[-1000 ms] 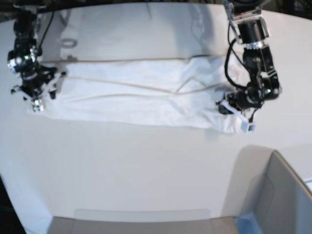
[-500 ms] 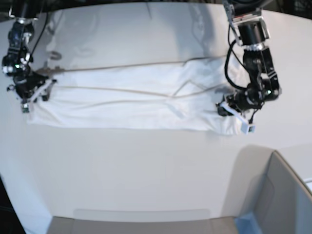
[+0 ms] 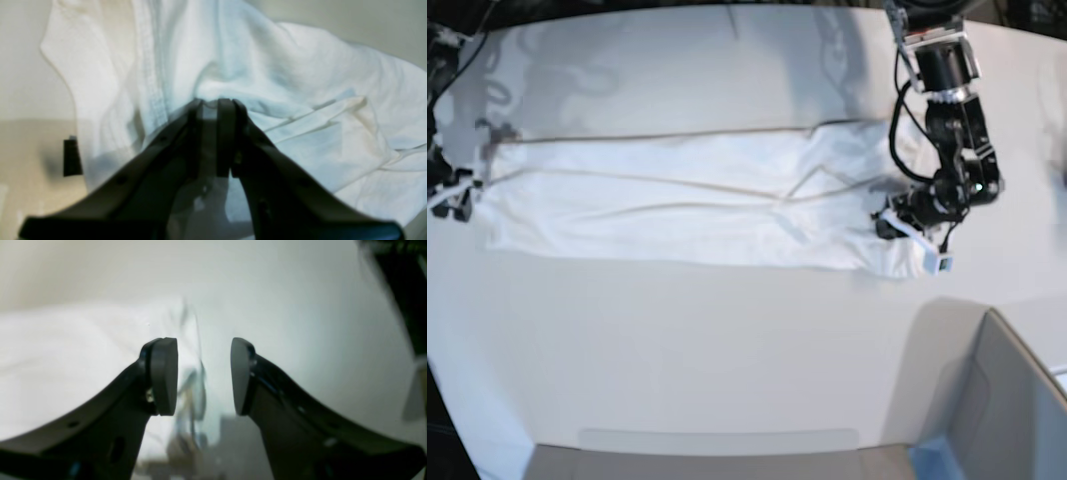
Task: Layout the t-shirt on the table in an organized manner, then fold the t-shirt properly
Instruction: 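Pull the folded strip taut with both grippers to flatten it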
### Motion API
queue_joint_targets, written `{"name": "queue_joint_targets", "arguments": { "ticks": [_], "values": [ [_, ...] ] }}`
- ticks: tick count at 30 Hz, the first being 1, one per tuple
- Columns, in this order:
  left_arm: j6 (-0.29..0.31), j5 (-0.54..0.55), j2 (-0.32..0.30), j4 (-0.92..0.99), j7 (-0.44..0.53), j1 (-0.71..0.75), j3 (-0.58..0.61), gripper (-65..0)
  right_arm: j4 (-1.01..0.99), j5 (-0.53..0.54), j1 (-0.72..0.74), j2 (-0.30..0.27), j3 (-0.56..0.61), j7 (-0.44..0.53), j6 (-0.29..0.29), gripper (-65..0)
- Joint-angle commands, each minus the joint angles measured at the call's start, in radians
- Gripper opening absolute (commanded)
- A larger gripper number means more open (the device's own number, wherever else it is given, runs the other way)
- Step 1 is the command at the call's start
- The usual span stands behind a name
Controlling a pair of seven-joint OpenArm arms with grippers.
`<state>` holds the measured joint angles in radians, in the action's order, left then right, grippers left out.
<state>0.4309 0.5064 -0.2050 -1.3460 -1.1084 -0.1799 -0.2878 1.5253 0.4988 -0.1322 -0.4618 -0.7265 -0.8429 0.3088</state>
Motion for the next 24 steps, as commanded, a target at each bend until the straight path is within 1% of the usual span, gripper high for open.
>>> {"name": "queue_joint_targets", "arguments": {
  "ticks": [1,3,4,7,9,12,15,19,24],
  "values": [
    [-0.008,-0.019,-0.014,-0.008,-0.008,-0.01,-0.001,-55.4,-0.015,0.025,0.016,-0.025,-0.008,0.024,0.033,-39.1],
    [-0.008,-0.019,-0.014,-0.008,-0.009,-0.01,-0.001,-55.4,-0.068,0.047,0.016,-0.024,-0.009,0.024,0.068,-39.1],
    [-0.008,-0.019,-0.014,-0.008,-0.009,-0.01,0.002,-55.4,-0.084,0.071,0.013,-0.024,-0.009,0.023,0.074,-39.0],
    [-0.008,-0.019,-0.014,-0.008,-0.011,-0.008,0.006,-55.4,-0.125,0.159,0.012,-0.025,-0.009,0.023,0.076,-39.0],
    [-0.008,-0.019,-0.014,-0.008,-0.011,-0.005,0.008,-55.4,-0.164,0.194,0.015,-0.028,-0.009,0.023,0.076,-39.0],
    [-0.008,-0.019,-0.014,-0.01,-0.011,-0.002,0.008,-55.4,-0.217,0.203,0.033,-0.039,-0.002,0.023,0.076,-39.0],
    [-0.008,-0.019,-0.014,-0.011,-0.011,0.0,0.006,-55.4,-0.273,0.203,0.061,-0.036,-0.002,0.023,0.077,-39.0],
    [-0.008,-0.019,-0.014,-0.013,-0.011,0.0,0.002,-55.4,-0.291,0.203,0.076,-0.038,0.009,0.023,0.079,-39.0],
    [-0.008,-0.018,-0.009,-0.014,-0.011,0.0,0.006,-55.4,-0.302,0.205,0.096,-0.041,0.126,0.021,0.077,-39.0]
  ]
}}
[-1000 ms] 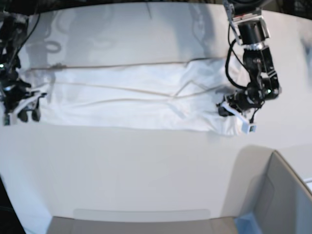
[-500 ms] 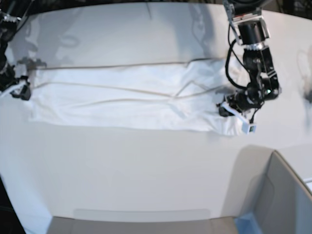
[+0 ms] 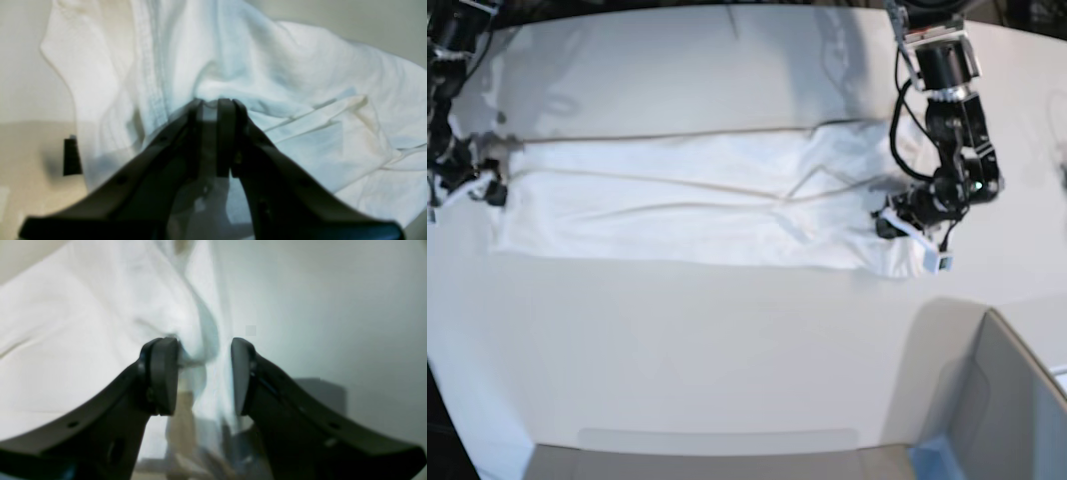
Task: Layout the t-shirt on the table in an organized manner, then fold the t-shirt properly
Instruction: 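Pull the folded strip taut with both grippers to flatten it, then lift the strip's collar end with the right gripper and fold it toward the hem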
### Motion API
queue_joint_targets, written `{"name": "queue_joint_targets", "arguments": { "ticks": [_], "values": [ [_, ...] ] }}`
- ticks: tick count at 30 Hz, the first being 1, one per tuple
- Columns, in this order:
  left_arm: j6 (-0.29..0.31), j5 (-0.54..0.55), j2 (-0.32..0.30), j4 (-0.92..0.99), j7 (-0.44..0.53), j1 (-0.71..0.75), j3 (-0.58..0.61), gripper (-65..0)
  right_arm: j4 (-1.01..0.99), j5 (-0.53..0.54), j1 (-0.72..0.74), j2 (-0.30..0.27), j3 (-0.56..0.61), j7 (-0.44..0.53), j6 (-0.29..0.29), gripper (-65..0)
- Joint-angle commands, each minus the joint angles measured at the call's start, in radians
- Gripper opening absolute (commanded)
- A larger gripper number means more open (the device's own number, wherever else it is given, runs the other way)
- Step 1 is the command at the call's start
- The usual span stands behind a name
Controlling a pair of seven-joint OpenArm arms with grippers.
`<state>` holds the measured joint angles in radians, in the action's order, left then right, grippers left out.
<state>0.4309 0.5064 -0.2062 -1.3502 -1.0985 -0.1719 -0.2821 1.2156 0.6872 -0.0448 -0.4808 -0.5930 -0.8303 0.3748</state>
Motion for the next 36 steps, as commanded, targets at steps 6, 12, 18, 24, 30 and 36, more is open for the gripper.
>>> {"name": "queue_joint_targets", "arguments": {
  "ticks": [6,12,18,24,30,36],
  "values": [
    [-0.008,-0.018,-0.003,-0.01,-0.022,-0.008,0.002,-55.4,-0.041,0.016,0.038,-0.016,0.067,0.009,0.011,-39.8],
    [-0.008,-0.015,-0.003,-0.016,-0.073,-0.015,-0.003,-55.4,-0.043,0.013,0.067,-0.02,0.077,0.015,0.01,-62.9],
    [-0.008,-0.013,0.007,-0.099,-0.113,-0.01,-0.001,-55.4,-0.041,-0.016,0.118,-0.046,0.081,0.015,0.01,-65.0],
    [-0.007,-0.013,0.024,-0.269,-0.148,-0.008,-0.009,-55.4,0.079,-0.125,0.162,-0.039,0.083,0.016,0.008,-65.0],
    [-0.007,-0.015,0.024,-0.387,-0.15,0.028,-0.01,-55.4,0.326,-0.136,0.121,0.001,0.127,0.009,0.008,-65.0],
    [-0.007,-0.015,0.026,-0.397,-0.15,0.094,-0.116,-55.4,0.476,-0.136,0.089,0.006,0.295,0.009,0.006,-65.0]
  ]
}}
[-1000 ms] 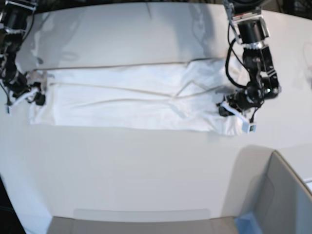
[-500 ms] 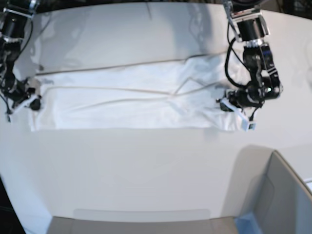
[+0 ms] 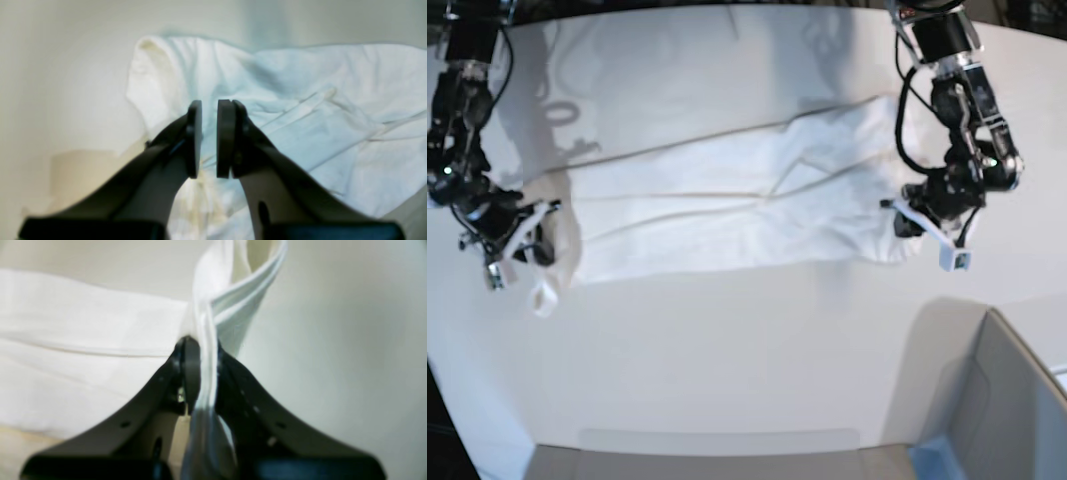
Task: Layout the t-shirt on the table in an organized manner, then fold the t-shirt properly
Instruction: 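Lift the strip's collar end with the right gripper and fold it toward the hem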
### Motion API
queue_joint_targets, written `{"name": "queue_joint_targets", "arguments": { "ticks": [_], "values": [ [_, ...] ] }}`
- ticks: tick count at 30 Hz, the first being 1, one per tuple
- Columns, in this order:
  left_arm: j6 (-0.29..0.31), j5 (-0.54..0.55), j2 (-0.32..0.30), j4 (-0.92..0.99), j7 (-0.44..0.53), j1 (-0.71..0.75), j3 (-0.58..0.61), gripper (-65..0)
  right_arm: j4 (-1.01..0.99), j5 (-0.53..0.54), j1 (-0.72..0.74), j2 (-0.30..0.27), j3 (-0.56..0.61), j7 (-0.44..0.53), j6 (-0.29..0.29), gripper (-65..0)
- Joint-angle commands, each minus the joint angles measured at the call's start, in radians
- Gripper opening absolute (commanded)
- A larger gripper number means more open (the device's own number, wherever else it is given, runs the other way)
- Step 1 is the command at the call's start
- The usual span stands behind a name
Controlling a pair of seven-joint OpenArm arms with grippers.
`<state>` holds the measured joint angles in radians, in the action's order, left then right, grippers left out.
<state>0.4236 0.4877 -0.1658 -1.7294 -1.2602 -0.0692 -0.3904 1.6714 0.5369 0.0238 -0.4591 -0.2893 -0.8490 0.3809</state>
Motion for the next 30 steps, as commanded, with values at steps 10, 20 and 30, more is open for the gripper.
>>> {"name": "queue_joint_targets", "arguments": {
  "ticks": [10,20,30],
  "values": [
    [0.004,0.004,-0.019,-0.017,-0.136,0.035,-0.259,-55.4,0.06,-0.03,0.077,0.072,0.206,0.026,-0.004,-65.0],
    [0.005,0.004,-0.019,-0.017,-0.132,0.073,-0.264,-55.4,0.057,-0.263,0.101,0.199,0.405,0.026,-0.038,-65.0],
    [0.005,0.004,-0.019,-0.017,-0.132,0.073,-0.259,-55.4,-0.017,-0.304,0.104,0.231,0.428,-0.029,-0.035,-65.0]
  ]
}}
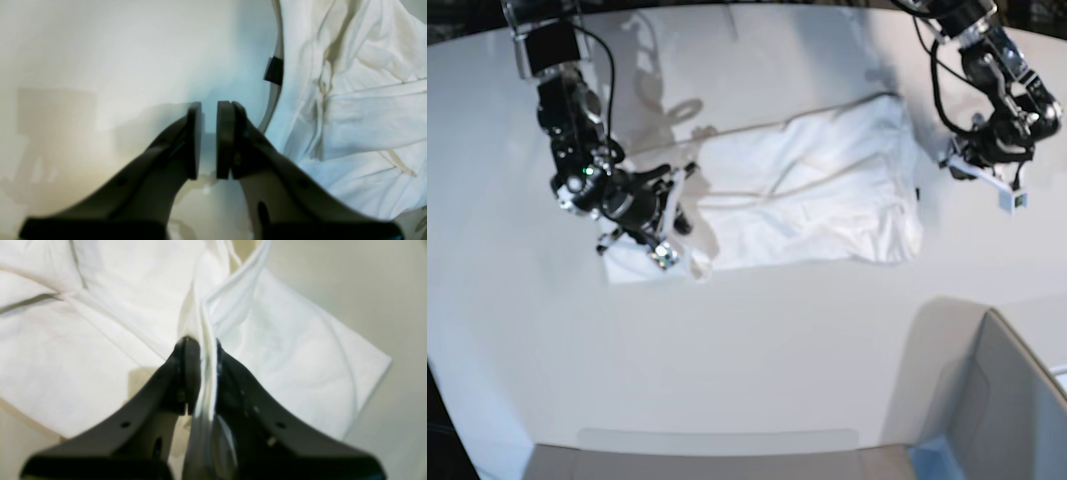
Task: Layout the t-shirt on the table in an organized manner, then fold the t-shirt properly
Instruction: 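Lift the strip's collar end with the right gripper and fold it toward the hem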
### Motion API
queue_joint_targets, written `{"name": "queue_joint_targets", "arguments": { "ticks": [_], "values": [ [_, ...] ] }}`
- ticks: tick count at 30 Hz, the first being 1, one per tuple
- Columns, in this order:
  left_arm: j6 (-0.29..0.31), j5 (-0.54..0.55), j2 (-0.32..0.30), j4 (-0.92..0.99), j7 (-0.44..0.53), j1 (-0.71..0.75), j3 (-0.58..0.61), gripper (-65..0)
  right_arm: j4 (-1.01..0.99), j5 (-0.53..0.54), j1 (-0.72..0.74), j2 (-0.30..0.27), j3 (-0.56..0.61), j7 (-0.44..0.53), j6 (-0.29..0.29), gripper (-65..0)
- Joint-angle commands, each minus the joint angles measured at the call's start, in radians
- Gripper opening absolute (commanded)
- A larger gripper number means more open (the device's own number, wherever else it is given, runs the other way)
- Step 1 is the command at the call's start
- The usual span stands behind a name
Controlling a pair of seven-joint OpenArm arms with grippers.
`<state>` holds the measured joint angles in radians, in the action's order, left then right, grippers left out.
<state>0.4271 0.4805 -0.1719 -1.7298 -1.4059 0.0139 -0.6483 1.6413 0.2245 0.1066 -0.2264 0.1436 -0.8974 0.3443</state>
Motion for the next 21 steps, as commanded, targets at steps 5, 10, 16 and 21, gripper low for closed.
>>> {"name": "queue_joint_targets", "arguments": {
  "ticks": [5,10,16,21],
  "values": [
    [0.002,0.013,-0.01,-0.017,0.014,-0.015,0.0,-55.4,0.004,0.008,0.021,-0.006,-0.003,0.019,0.003,-65.0],
    [0.002,0.013,-0.008,-0.016,0.014,-0.016,0.0,-55.3,0.027,0.008,0.02,-0.008,0.06,0.019,0.005,-46.4],
    [0.002,0.013,-0.004,-0.016,0.012,-0.016,0.0,-55.3,0.119,0.011,0.021,-0.032,0.232,0.014,0.005,-37.7],
    [0.002,0.013,0.013,-0.016,0.01,-0.016,0.0,-55.3,0.193,0.008,0.02,-0.032,0.262,0.017,0.003,-37.7]
  ]
}}
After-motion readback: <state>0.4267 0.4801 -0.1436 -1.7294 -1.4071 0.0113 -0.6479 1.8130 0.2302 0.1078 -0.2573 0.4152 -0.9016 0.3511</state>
